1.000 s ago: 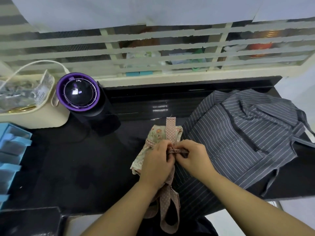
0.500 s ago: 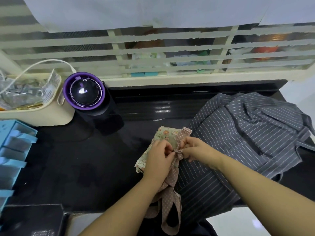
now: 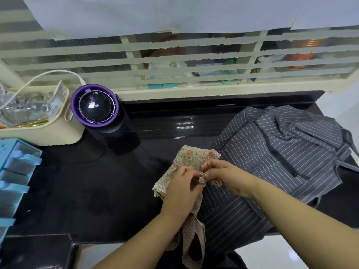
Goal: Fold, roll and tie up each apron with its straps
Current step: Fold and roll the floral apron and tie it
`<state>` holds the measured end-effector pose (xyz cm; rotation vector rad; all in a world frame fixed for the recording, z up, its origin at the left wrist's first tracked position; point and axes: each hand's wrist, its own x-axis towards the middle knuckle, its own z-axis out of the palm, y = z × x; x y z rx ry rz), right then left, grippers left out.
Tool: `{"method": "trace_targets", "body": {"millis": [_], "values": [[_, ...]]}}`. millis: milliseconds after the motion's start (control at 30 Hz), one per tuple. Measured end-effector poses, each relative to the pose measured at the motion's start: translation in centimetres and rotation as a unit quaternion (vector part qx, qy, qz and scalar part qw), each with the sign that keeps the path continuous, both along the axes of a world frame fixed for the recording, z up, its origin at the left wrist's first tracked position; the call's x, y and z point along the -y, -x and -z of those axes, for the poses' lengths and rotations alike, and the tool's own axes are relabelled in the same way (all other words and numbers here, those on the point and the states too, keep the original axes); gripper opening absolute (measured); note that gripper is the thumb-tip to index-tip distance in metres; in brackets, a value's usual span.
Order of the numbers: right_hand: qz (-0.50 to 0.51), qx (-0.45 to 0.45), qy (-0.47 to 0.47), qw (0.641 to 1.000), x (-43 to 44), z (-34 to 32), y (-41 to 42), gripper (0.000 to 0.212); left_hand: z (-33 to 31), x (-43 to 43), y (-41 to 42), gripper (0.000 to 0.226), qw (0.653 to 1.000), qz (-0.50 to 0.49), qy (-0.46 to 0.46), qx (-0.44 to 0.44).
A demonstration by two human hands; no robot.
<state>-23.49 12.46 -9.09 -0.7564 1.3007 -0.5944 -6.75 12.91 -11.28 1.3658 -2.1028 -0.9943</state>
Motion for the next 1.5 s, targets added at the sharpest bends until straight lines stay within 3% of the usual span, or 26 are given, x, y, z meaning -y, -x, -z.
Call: {"method": "trace_targets", "body": {"millis": [100, 167, 300, 367, 567, 800, 1000, 1100, 1200, 1333, 1500], "values": [[-0.019, -0.006, 0.015, 1.0, -0.3, -0.5, 0.1, 0.024, -0.4, 0.3, -0.1, 0.013, 0.999, 0.023, 0.025, 0.04], [-0.049, -0.087, 0.076, 0.992, -0.7, -0.9, 0.4, 0.025, -0.9, 0.4, -0.2, 0.016, 0.995, 0.037, 0.045, 0.08], [-0.135, -0.314, 0.228, 0.912, -1.8, -0.7, 1.8, 0.007, -1.5, 0.9, 0.0, 0.027, 0.985, 0.04, -0.008, 0.169], [-0.171, -0.361, 0.241, 0.885, -2.4, 0.0, 2.8, 0.018, -1.6, 1.4, 0.0, 0.029, 0.977, 0.055, -0.039, 0.203], [-0.192, -0.392, 0.284, 0.854, -2.6, 1.8, 4.4, 0.034, -2.0, 2.4, -0.4, 0.025, 0.948, 0.15, -0.046, 0.278], [-0.251, -0.43, 0.312, 0.809, -1.3, 2.9, 6.4, 0.035, -2.1, 3.8, -2.7, 0.024, 0.925, 0.251, -0.03, 0.284], [-0.273, -0.421, 0.242, 0.83, -1.4, 3.0, 5.8, 0.04, -2.4, 3.6, -3.4, 0.023, 0.919, 0.251, -0.014, 0.303], [-0.283, -0.408, 0.185, 0.848, -1.6, 1.9, 5.3, 0.037, -3.1, 3.5, -3.4, 0.032, 0.936, 0.213, -0.041, 0.278], [-0.225, -0.385, 0.182, 0.876, -0.9, 1.3, 4.4, 0.048, -2.6, 2.7, -2.0, 0.047, 0.957, 0.165, 0.038, 0.236], [-0.186, -0.367, 0.189, 0.892, 0.7, 1.7, 1.9, 0.028, -0.9, 1.8, 0.6, 0.036, 0.971, 0.092, 0.104, 0.194], [-0.133, -0.33, 0.18, 0.917, 0.6, 1.7, 0.7, 0.02, 0.2, 1.9, 1.2, 0.02, 0.984, 0.051, 0.086, 0.148]]}}
